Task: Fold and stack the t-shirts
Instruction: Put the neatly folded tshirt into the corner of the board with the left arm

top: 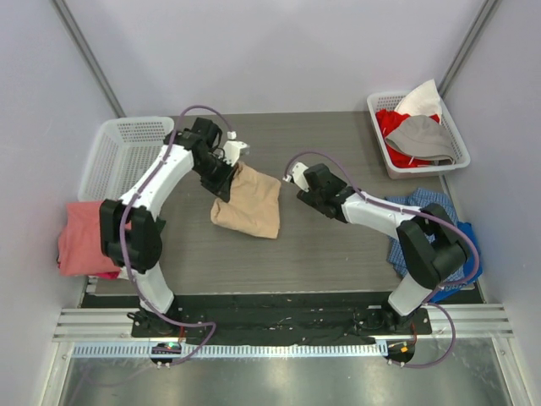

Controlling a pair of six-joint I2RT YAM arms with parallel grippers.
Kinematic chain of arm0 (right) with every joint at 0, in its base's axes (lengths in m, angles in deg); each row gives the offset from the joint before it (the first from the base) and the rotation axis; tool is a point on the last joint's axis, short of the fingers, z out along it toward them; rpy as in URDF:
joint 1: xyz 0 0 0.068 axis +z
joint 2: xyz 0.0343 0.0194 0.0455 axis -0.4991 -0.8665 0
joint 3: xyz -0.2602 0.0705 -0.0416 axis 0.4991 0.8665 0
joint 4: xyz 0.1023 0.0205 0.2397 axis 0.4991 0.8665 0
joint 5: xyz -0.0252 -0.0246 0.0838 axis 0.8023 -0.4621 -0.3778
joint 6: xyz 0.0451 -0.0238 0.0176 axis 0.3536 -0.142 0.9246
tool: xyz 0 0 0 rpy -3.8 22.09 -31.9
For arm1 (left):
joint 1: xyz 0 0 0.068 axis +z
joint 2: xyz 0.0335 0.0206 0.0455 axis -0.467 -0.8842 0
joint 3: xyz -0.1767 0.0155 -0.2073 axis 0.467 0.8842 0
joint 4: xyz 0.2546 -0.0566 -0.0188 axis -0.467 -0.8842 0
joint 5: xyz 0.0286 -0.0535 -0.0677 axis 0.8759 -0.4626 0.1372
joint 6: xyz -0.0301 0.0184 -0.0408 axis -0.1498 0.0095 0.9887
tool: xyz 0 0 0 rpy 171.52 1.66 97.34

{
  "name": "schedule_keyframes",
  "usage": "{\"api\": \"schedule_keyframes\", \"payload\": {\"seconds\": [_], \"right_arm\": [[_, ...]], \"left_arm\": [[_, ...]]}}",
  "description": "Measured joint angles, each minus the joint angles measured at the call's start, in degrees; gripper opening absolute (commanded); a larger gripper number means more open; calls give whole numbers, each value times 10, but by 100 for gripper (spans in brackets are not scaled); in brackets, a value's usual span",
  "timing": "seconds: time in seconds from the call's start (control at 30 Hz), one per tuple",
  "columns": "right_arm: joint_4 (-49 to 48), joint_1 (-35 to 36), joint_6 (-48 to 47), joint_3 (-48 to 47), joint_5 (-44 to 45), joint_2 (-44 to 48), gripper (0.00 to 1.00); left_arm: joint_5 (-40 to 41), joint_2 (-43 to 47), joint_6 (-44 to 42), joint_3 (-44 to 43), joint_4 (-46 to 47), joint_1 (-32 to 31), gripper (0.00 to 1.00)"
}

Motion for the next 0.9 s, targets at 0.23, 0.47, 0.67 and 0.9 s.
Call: {"api": "schedule_keyframes", "payload": {"seconds": [0.23, 0.47, 0.67, 0.9], "right_arm": [[0, 0, 0, 11, -3, 0, 69], [1, 0, 0, 20, -9, 4, 70], [1, 0, 2, 21, -14, 5, 69], [1, 0, 2, 23, -17, 5, 69]], "left_arm": [[64, 102, -16, 23, -11, 24, 0], [124, 167, -43, 51, -43, 54, 0], [157, 228, -77, 52, -83, 91, 0], [173, 293, -128, 56, -119, 196, 0]]}}
